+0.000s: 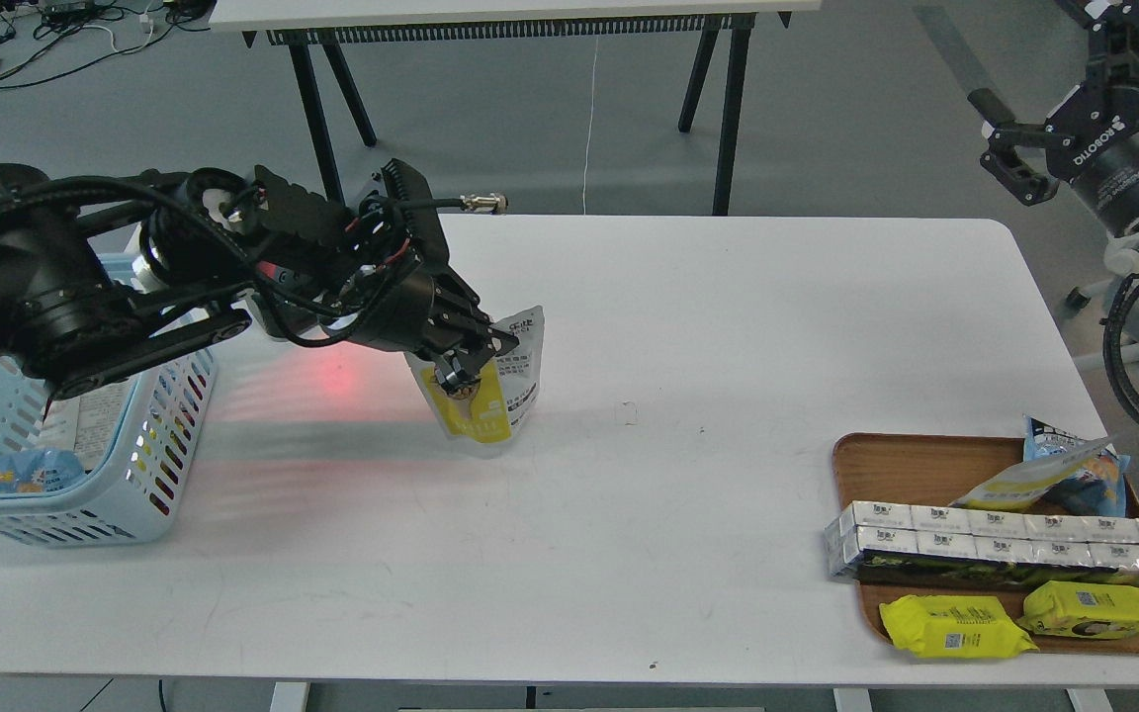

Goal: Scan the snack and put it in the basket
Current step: 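Lift the bag past the red light of the barcode scanner, then move the bag over the blue basket and release it inside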

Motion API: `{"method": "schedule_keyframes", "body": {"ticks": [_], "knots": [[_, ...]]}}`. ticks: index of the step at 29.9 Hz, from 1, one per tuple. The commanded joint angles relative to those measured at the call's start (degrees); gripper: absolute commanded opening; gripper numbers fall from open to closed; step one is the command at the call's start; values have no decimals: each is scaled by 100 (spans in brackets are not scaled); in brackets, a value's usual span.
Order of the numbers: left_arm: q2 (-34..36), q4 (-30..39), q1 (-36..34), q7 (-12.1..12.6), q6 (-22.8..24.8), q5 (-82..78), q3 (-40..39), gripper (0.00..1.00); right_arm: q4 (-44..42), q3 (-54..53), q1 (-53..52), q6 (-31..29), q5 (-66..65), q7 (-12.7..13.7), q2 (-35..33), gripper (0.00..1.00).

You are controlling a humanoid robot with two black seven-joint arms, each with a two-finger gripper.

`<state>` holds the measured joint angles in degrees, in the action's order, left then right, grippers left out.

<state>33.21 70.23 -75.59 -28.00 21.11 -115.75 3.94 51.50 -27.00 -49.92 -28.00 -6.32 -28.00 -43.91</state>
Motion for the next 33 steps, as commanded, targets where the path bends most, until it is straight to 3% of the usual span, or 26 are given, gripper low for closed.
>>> {"method": "schedule_keyframes", "body": {"ticks": [1,8,18,27,33], "knots": [[352,17,-35,0,-1,-17,-174,1,0,-24,0,0,-1,0,22,97],[976,8,-61,0,-1,-263,-806,1,9,-42,26,0,-1,0,22,97],[1679,17,-44,0,-10,-369,-1009,1,9,-103,26,0,-1,0,93,97],[2962,130,-44,0,157,-202,-2151,1,9,-112,26,0,-1,0,154,97],[3815,394,9,0,210,0,-2161,1,0,-112,26,0,-1,0,233,97]]}}
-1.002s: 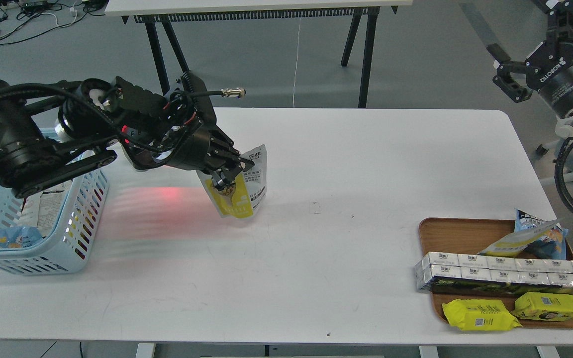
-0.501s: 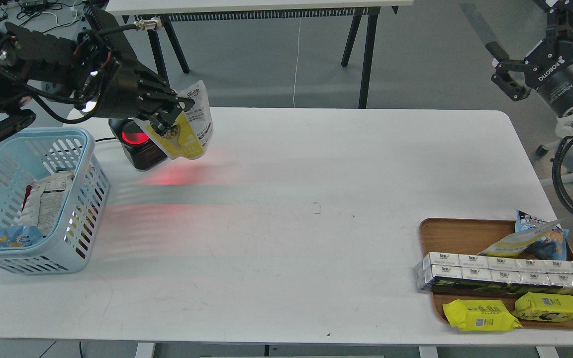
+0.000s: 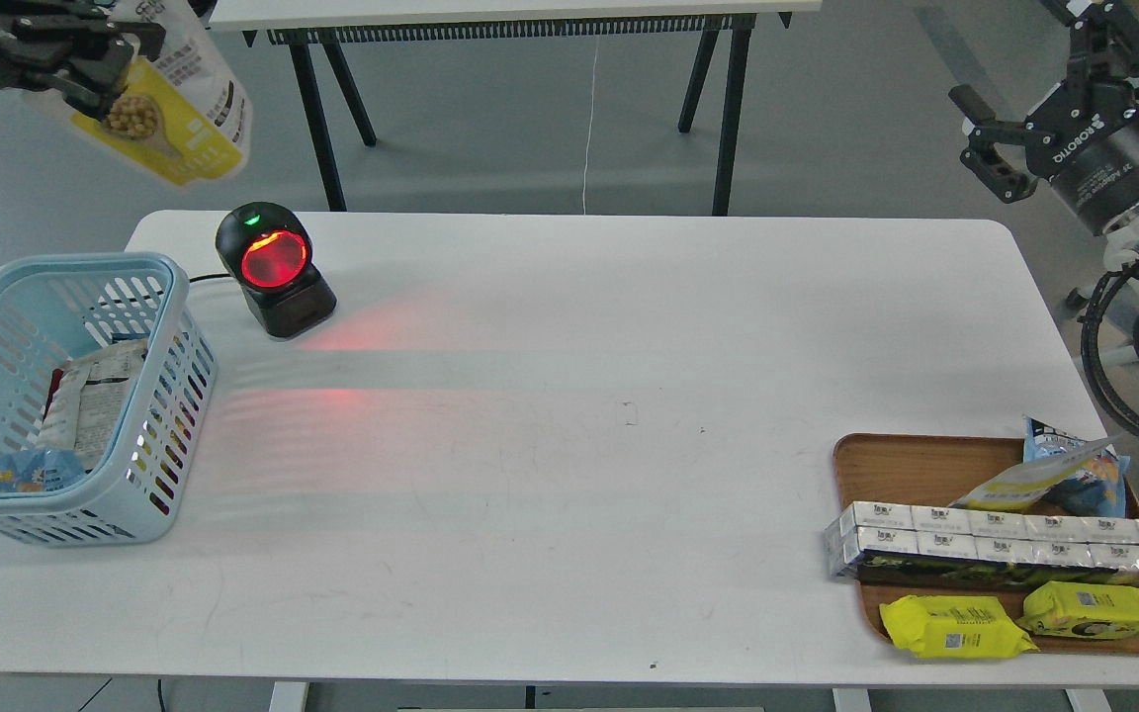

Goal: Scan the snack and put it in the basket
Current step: 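Move the bag over the blue basket and release it inside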

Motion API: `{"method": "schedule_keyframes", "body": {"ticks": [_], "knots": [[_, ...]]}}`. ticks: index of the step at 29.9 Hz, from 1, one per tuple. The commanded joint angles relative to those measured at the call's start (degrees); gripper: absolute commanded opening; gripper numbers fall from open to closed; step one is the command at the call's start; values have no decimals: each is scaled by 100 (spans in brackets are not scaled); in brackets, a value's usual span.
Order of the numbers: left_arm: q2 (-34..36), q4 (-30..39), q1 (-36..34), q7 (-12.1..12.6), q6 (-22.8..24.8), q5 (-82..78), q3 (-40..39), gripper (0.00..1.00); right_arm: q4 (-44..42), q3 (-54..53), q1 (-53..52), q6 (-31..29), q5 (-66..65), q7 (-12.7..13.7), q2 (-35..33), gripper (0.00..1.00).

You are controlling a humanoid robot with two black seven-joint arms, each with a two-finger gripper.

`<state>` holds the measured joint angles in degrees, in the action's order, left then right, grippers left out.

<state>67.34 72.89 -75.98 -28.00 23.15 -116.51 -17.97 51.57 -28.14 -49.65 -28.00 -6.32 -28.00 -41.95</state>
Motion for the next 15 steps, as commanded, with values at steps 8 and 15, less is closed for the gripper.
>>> {"method": "schedule_keyframes", "body": {"ticks": [8,15], "knots": [[894,305,558,0,14,374,161,1,2,1,0,0,0,0,73,97],[1088,208,611,0,23,401,811,1,2,-16,0,0,0,0,46,97]]}}
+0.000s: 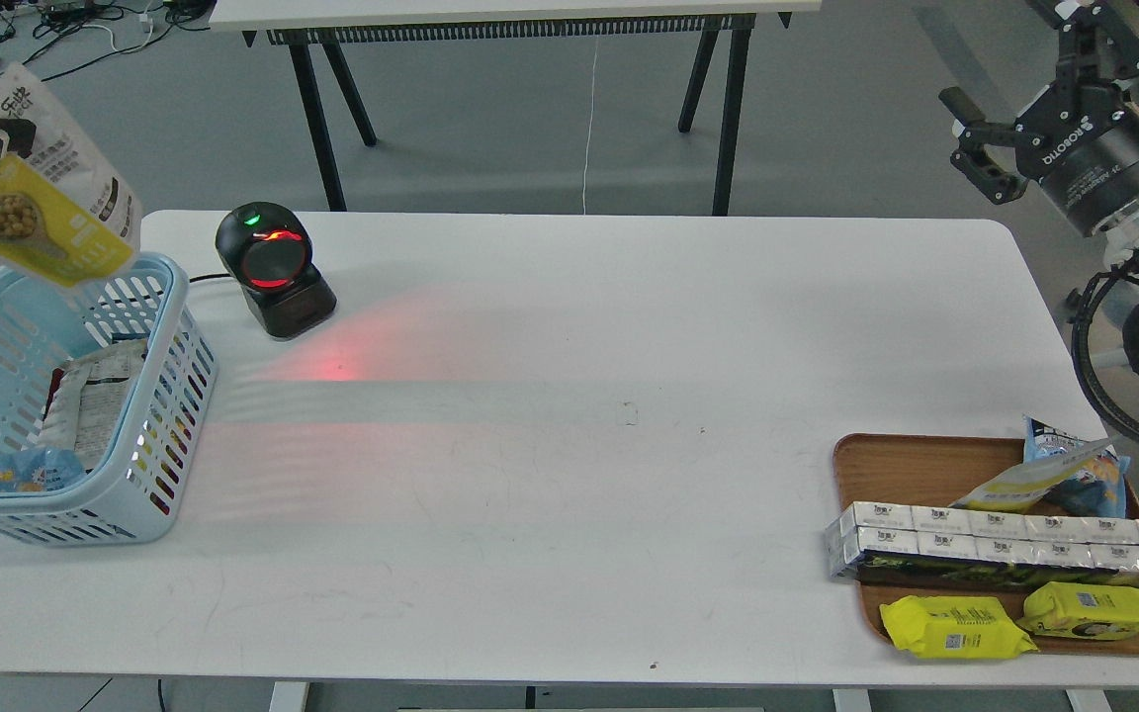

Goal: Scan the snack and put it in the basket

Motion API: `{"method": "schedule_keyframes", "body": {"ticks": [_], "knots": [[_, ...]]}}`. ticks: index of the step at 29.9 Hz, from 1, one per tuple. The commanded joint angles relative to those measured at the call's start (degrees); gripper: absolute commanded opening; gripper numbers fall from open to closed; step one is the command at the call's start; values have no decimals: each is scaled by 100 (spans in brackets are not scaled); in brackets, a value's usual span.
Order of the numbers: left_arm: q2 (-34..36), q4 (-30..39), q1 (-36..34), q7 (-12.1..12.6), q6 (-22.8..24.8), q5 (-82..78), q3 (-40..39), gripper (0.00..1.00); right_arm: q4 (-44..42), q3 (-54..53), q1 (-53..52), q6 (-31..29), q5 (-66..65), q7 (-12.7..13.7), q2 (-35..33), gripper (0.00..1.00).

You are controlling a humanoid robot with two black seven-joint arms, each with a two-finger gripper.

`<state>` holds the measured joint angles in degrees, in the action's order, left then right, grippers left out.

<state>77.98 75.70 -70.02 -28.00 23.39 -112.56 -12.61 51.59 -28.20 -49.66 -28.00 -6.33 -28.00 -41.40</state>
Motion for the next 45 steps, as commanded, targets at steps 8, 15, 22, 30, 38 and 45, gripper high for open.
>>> {"method": "schedule_keyframes", "body": {"ticks": [8,15,22,30,38,45], "knots": [[-37,-398,41,0,8,-2,760,2,-8,-10,9,0,0,0,0,97],[-265,-723,137,0,-10,-3,953,2,-8,-45,0,0,0,0,0,97],[-590,-1093,252,0,-10,-3,953,8,-8,-80,17,0,0,0,-8,97],[-775,-1154,252,0,-10,6,936,43,-8,-71,17,0,0,0,-17,97],[-1346,-1839,217,0,-71,1216,216,74,-26,-45,-35,0,-18,0,27,97],[-2197,-1849,234,0,-89,3315,-540,75,-8,34,-141,0,-35,0,53,97]]}}
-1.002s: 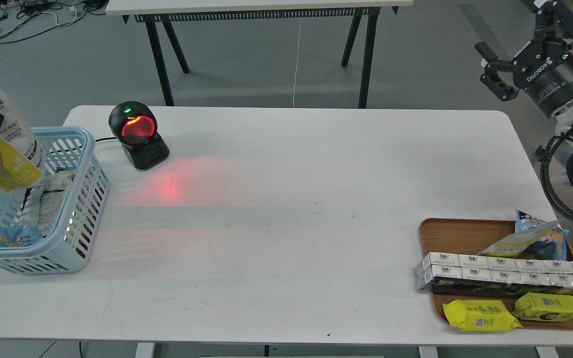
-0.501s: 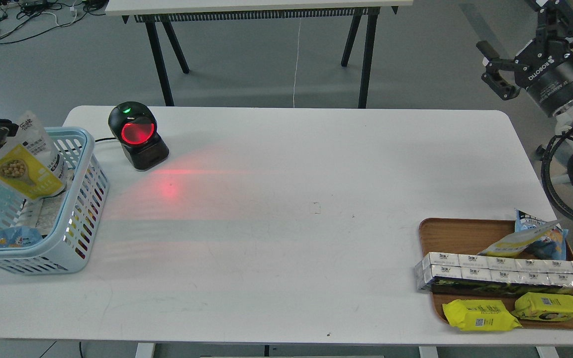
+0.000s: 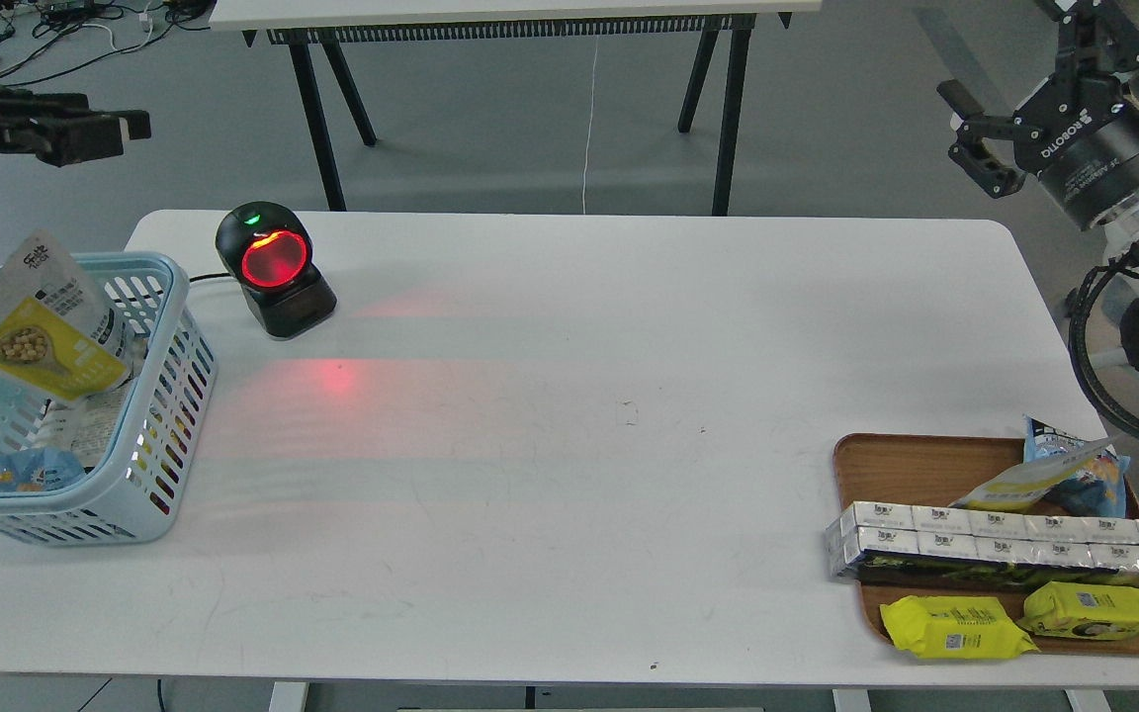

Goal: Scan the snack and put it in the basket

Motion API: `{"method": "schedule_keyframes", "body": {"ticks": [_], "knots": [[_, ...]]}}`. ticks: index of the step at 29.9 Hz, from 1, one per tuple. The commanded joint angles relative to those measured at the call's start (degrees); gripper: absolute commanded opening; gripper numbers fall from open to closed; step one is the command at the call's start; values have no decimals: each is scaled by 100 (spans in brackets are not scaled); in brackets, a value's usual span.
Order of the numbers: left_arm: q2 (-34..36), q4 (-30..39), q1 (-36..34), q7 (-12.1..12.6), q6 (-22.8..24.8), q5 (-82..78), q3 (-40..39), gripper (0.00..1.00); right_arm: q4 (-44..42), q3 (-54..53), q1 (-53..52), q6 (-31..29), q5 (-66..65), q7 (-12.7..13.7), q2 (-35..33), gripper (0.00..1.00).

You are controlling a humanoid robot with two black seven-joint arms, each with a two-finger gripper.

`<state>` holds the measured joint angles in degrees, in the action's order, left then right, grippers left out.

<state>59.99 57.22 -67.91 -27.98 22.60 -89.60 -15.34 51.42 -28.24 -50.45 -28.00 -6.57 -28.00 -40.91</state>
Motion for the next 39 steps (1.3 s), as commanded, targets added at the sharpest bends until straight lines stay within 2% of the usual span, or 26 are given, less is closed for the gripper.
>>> {"method": "schedule_keyframes", "body": {"ticks": [1,6,11,19,24,31,39], "knots": [[-548,0,32,-2,-10,1458,-312,75,9,55,-88,0,-29,0,4,97],[-1076,-27,76,-2,16,4181,-330,77,0,178,-175,0,-81,0,-40,97],[-1532,-272,410,-2,78,5829,-330,83,-140,547,-334,0,-134,0,-75,97],[-2193,-686,718,-2,289,5997,-400,84,-264,925,-273,0,-143,0,249,97],[-2219,-739,981,-2,540,6130,-655,84,-299,1180,-193,0,-187,0,601,97],[-2228,-791,1350,-2,540,6068,-664,85,-211,1198,-211,0,-432,0,759,99],[-2123,-783,1526,-2,540,6068,-769,85,377,1207,-220,0,-653,0,865,99]]}}
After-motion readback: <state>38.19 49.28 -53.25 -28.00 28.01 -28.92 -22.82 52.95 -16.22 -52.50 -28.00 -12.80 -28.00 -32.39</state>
